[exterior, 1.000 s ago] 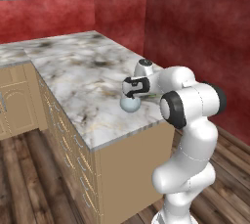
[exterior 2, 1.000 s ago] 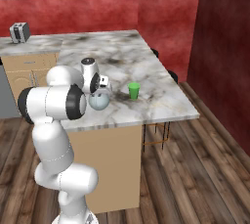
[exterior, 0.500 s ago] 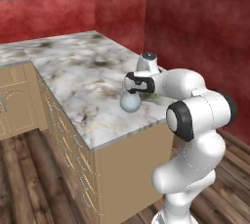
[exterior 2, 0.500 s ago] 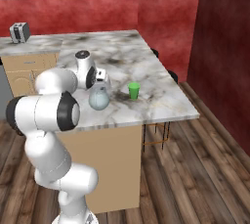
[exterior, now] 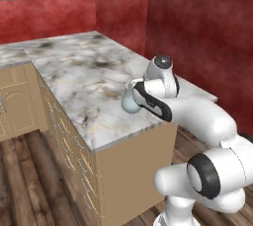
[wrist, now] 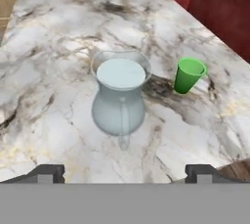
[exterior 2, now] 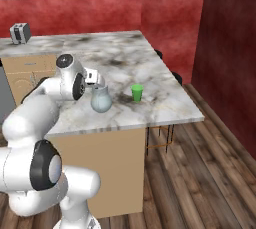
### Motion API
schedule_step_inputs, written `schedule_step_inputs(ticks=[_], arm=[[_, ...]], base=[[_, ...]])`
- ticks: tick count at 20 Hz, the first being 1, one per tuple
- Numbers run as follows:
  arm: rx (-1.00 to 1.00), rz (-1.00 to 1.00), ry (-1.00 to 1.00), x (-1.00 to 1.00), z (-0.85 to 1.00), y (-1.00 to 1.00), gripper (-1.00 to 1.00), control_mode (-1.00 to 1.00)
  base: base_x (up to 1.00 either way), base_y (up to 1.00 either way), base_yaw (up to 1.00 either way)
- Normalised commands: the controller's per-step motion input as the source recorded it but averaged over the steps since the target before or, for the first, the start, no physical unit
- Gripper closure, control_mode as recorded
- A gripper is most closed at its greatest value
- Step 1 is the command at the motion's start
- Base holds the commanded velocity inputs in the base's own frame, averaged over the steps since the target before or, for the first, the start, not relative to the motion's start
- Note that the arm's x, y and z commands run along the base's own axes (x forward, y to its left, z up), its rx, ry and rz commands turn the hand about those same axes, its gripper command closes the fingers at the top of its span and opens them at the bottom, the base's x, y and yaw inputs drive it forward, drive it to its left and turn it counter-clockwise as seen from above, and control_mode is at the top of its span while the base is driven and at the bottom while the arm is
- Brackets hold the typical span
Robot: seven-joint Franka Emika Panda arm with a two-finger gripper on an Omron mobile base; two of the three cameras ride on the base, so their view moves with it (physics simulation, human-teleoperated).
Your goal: Place the pitcher and cup on the dining counter for serving.
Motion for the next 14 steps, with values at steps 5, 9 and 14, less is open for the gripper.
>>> schedule_step_inputs(ticks=[5,9,14], arm=[[0.00,-0.11,-0.27,-1.00,0.09,0.00,-1.00,-1.00],[0.00,-0.14,-0.13,-1.00,0.00,0.00,-1.00,-1.00],[0.10,-0.14,-0.03,-1.00,0.20,-0.27,-1.00,-1.00]], base=[[0.00,0.00,0.00],[0.00,0.00,0.00],[0.00,0.00,0.00]])
